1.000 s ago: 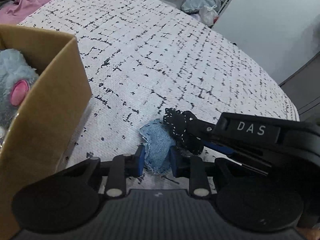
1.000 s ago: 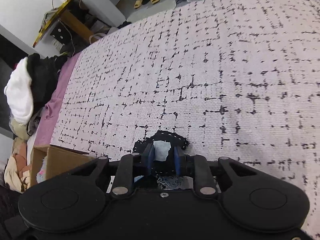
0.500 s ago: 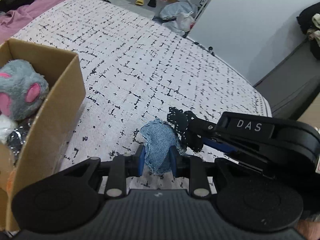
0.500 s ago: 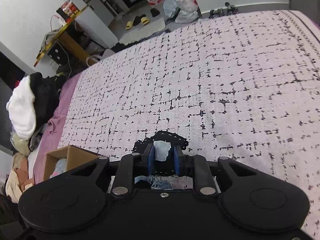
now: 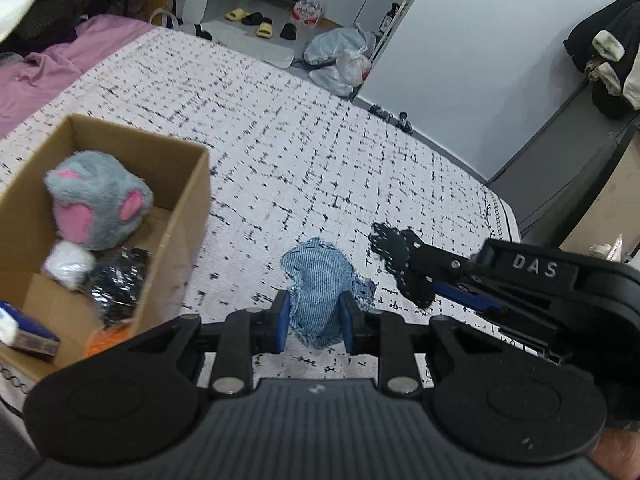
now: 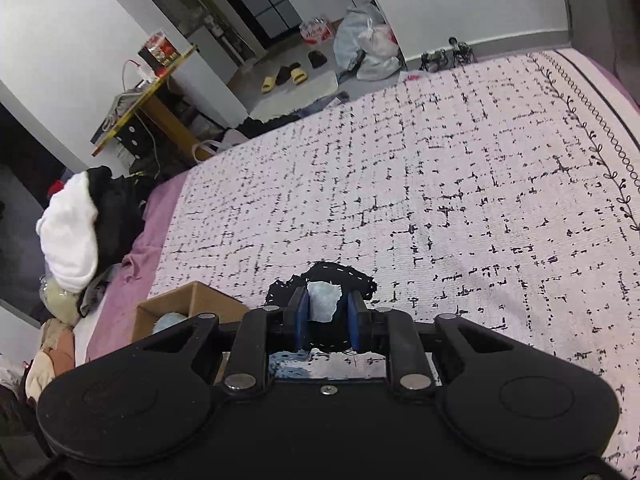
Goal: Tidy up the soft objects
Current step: 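Carry the denim sock over the box with both tools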
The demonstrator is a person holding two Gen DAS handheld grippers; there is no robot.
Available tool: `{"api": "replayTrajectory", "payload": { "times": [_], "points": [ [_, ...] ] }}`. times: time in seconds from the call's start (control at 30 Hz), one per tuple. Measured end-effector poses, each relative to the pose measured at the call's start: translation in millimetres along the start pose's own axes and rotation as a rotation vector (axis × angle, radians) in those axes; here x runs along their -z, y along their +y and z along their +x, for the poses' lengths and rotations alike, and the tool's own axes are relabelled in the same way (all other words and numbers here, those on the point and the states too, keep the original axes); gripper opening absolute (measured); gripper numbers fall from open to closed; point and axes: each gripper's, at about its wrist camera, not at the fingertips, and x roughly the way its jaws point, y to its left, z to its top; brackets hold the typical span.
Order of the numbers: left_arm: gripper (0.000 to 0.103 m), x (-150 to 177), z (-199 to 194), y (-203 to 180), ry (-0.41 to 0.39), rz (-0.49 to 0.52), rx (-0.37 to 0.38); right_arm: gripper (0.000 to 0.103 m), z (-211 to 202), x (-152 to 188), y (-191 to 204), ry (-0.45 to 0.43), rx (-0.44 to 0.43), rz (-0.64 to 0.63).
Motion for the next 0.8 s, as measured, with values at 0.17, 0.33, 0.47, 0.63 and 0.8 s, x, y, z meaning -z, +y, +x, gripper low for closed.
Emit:
{"api": "replayTrajectory", "payload": {
  "times": [0.17, 0.33, 0.47, 0.63, 0.8],
  "points": [
    [0.025, -2, -25, 7, -0.026, 0.018, 0.004, 0.021, -16, 9, 10, -0.027, -0.015, -0.003],
    [0.025, -4, -47, 16, -0.047, 0.031, 0.016, 0.021, -30, 17, 21, -0.053, -0.026, -0.003],
    [0.025, -7, -64, 26, -0.064, 0.049, 0.015, 0.021, -37, 24, 31, -0.069, -0.036, -0.007],
    [0.025, -13, -83, 39, -0.087, 0.058, 0.017, 0.021, -46, 32, 43, -0.087, -0.047, -0.015],
    [0.025, -24, -101, 57, -0.119, 0.059, 0.01, 0.021, -52, 36, 57, -0.102, -0.054, -0.028]
  ]
}}
